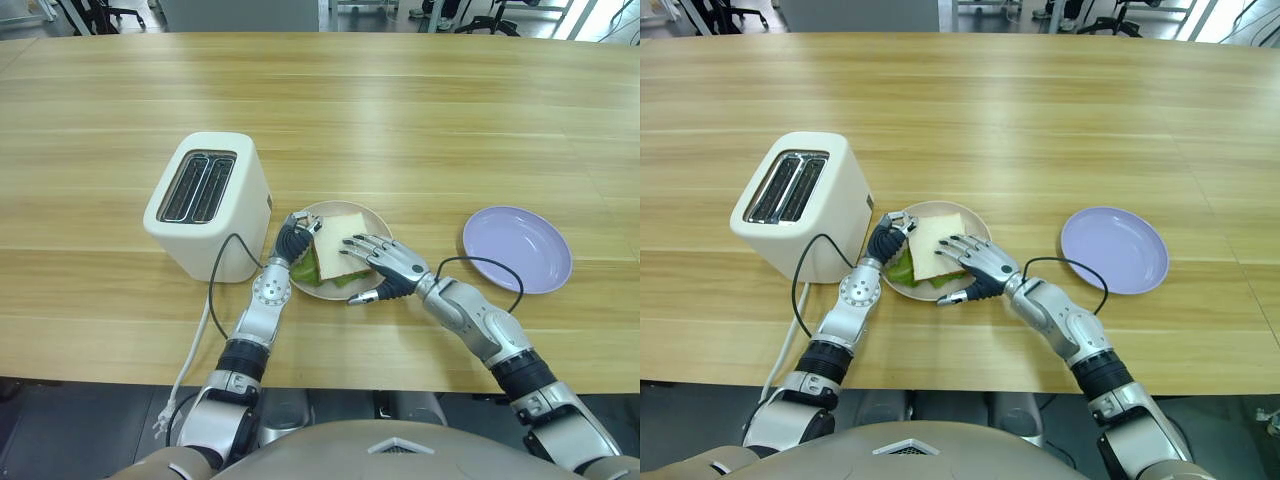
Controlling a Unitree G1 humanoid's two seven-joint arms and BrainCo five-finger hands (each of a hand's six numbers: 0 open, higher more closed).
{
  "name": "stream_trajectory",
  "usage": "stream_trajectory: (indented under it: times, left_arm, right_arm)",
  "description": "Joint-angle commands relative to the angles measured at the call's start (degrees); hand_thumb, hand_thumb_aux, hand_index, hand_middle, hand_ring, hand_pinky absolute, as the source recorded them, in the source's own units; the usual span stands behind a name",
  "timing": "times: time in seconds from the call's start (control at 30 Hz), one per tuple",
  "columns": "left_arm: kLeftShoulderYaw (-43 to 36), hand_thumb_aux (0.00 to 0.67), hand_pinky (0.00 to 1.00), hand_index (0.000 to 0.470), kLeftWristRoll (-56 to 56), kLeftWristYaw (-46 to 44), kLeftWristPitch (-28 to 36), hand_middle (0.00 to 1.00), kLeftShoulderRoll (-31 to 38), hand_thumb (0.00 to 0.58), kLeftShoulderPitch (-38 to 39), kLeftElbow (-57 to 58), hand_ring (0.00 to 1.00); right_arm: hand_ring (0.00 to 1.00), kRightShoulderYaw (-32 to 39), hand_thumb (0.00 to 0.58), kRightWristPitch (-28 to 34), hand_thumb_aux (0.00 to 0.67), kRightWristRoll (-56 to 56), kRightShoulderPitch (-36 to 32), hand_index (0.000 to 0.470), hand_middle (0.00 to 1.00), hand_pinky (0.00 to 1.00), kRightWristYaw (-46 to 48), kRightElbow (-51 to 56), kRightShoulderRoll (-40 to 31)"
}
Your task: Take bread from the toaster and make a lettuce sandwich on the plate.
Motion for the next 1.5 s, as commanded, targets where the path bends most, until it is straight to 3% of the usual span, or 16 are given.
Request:
stream_trajectory:
  times: [0.03,0.23,0.27,0.3,0.33,0.43,0.57,0.6,0.63,0.67,0.7,0.73,0.8,0.87,1.03,1.5]
  left_arm:
    - [-0.28,0.670,1.00,0.460,1.06,0.95,0.11,1.00,0.87,0.580,-0.28,-0.45,1.00]
    - [-2.26,0.670,1.00,0.460,5.96,4.89,-1.71,1.00,2.50,0.580,-1.44,-1.58,1.00]
    - [-2.72,0.423,1.00,0.290,8.03,6.86,-1.99,1.00,3.07,0.501,-1.47,-2.94,1.00]
    - [-3.04,0.000,1.00,0.000,10.48,9.08,-2.12,1.00,3.85,0.000,-1.45,-5.28,1.00]
    - [-3.00,0.000,1.00,0.000,12.58,11.12,-2.47,1.00,4.64,0.000,-1.15,-8.38,1.00]
    - [-2.13,0.000,0.00,0.000,17.11,13.96,-3.28,0.00,7.22,0.000,0.10,-19.96,0.00]
    - [0.48,0.000,0.00,0.000,18.12,11.93,-3.68,0.00,10.02,0.000,3.07,-35.50,0.00]
    - [1.33,0.000,0.00,0.000,17.70,10.80,-3.69,0.00,10.77,0.000,4.16,-38.80,0.00]
    - [2.16,0.000,0.00,0.000,17.26,9.78,-3.70,0.00,11.47,0.000,5.34,-41.62,0.00]
    - [2.87,0.000,0.00,0.000,16.90,9.09,-3.93,0.00,11.97,0.000,6.51,-43.77,0.00]
    - [3.29,0.473,0.00,0.325,16.51,8.33,-4.02,0.00,12.38,0.530,7.58,-45.31,0.00]
    - [3.54,0.670,0.00,0.460,15.84,7.27,-4.21,0.00,12.76,0.580,8.80,-46.68,0.00]
    - [3.81,0.670,0.00,0.460,13.82,5.25,-5.32,0.00,13.34,0.580,11.12,-48.55,0.00]
    - [3.85,0.670,1.00,0.460,11.75,3.49,-6.48,1.00,13.61,0.580,13.06,-49.62,1.00]
    - [4.93,0.670,1.00,0.460,4.92,-0.19,-9.26,1.00,13.58,0.580,18.39,-50.72,1.00]
    - [-2.80,0.670,1.00,0.460,-4.33,-26.58,-13.70,1.00,28.88,0.580,34.56,-50.82,1.00]
  right_arm:
    - [0.00,5.06,0.000,2.98,0.000,0.38,1.39,0.000,0.00,0.00,10.90,5.31,-2.32]
    - [0.00,9.07,0.000,5.69,0.000,0.64,0.76,0.000,0.00,0.00,17.85,4.74,-2.47]
    - [0.00,9.74,0.000,6.22,0.000,-0.06,0.54,0.000,0.00,0.00,18.45,4.58,-2.60]
    - [0.00,10.25,0.000,6.75,0.000,-0.67,0.29,0.000,0.00,0.00,18.67,4.49,-2.70]
    - [0.00,10.67,0.000,7.11,0.000,-1.05,0.02,0.000,0.00,0.00,18.62,4.39,-2.80]
    - [0.00,10.94,0.000,7.72,0.000,-1.03,-0.99,0.000,0.00,0.00,16.60,3.97,-2.50]
    - [0.00,7.63,0.009,7.88,0.005,0.53,-3.20,0.004,0.00,0.00,6.81,2.76,-0.76]
    - [0.00,6.11,0.521,7.39,0.457,1.46,-3.87,0.314,0.00,0.00,3.48,2.11,-0.37]
    - [0.00,4.79,0.580,6.73,0.670,2.63,-4.29,0.460,0.00,0.00,1.13,1.64,-0.26]
    - [0.00,3.92,0.580,5.64,0.670,3.46,-4.64,0.460,0.00,0.00,-1.50,1.43,-0.37]
    - [0.00,3.24,0.580,4.84,0.670,4.17,-4.85,0.460,0.00,0.00,-3.57,1.23,-0.48]
    - [0.00,2.50,0.580,3.94,0.670,5.33,-4.91,0.460,0.00,0.00,-5.20,1.01,-0.63]
    - [0.04,0.79,0.580,1.96,0.670,7.35,-4.75,0.460,0.04,0.04,-8.59,-0.02,-0.87]
    - [0.16,-1.20,0.580,-0.30,0.670,10.44,-4.21,0.460,0.16,0.16,-10.87,-1.00,-0.83]
    - [0.97,-6.98,0.580,-7.08,0.670,24.65,-2.44,0.460,0.97,0.97,-10.23,-4.96,-0.66]
    - [1.00,0.69,0.580,-0.07,0.670,60.85,17.42,0.460,1.00,1.00,31.35,-21.76,-15.63]
